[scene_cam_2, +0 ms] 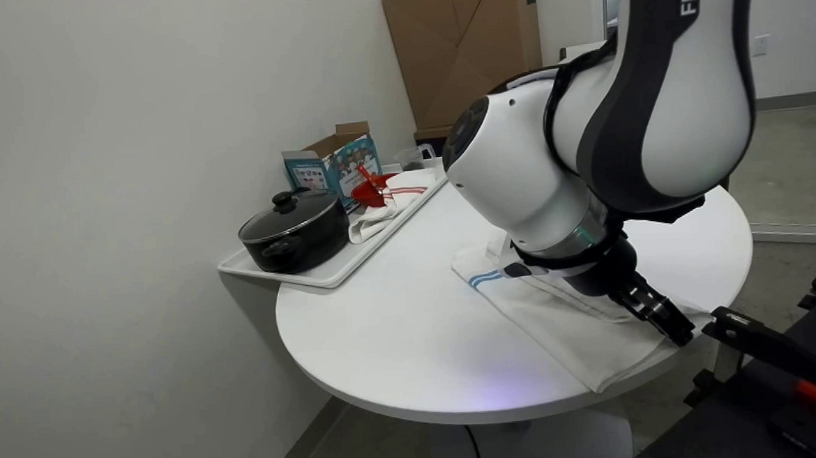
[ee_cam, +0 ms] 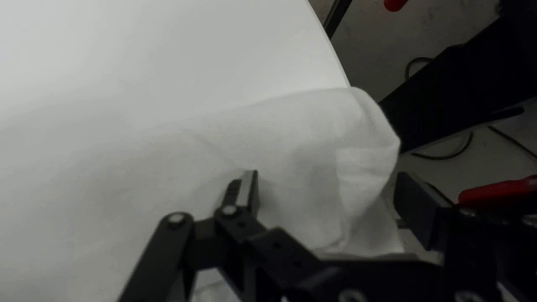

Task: Fold the cloth on the table

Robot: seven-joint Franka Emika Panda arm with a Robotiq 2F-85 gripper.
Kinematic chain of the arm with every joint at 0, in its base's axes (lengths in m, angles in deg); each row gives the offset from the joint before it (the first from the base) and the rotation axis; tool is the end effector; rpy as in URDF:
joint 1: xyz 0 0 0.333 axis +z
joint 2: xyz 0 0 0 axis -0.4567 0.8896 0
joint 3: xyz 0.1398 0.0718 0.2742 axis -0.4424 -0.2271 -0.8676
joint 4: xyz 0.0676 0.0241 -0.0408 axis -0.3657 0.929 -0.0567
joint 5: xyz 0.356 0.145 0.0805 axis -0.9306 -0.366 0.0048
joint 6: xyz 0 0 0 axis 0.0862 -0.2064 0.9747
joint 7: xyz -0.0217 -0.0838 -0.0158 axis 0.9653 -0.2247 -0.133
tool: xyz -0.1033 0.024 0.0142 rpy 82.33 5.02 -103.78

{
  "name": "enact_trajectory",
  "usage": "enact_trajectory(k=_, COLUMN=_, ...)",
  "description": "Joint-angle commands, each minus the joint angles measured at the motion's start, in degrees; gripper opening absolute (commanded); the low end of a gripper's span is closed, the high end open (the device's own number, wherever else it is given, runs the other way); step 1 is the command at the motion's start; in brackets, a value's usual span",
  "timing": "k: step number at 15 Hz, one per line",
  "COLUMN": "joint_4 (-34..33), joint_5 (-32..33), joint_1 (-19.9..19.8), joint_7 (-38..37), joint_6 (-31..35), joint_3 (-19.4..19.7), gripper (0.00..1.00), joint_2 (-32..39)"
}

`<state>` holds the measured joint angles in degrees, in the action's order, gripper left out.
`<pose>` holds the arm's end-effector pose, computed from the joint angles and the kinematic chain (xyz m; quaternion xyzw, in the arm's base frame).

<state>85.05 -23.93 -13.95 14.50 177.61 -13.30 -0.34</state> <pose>0.3314 0.1353 0.0558 0.7504 0.6012 -0.2310 0.1489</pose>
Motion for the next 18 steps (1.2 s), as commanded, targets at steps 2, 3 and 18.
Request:
enact_trajectory(k=2, joint_4=-4.27, joint_5=1.38, joint_1=1.41, joint_7=-3.26, joint_6=-2.97, joint_3=0.03, gripper=0.45, joint_2=3.93)
enact_trajectory(k=3, joint_4=-4.51, joint_5=1.28, joint_1=1.39, joint_7=-3.39, joint_6=-3.48, joint_3=-0.08, gripper=0.37, joint_2=3.90)
enact_trajectory(k=18, joint_4=-8.07, joint_5=-15.32, joint_1=0.73, joint_7=-0.20, joint_6=-30.35, joint_3=-4.76, gripper=0.11, joint_2=-5.30)
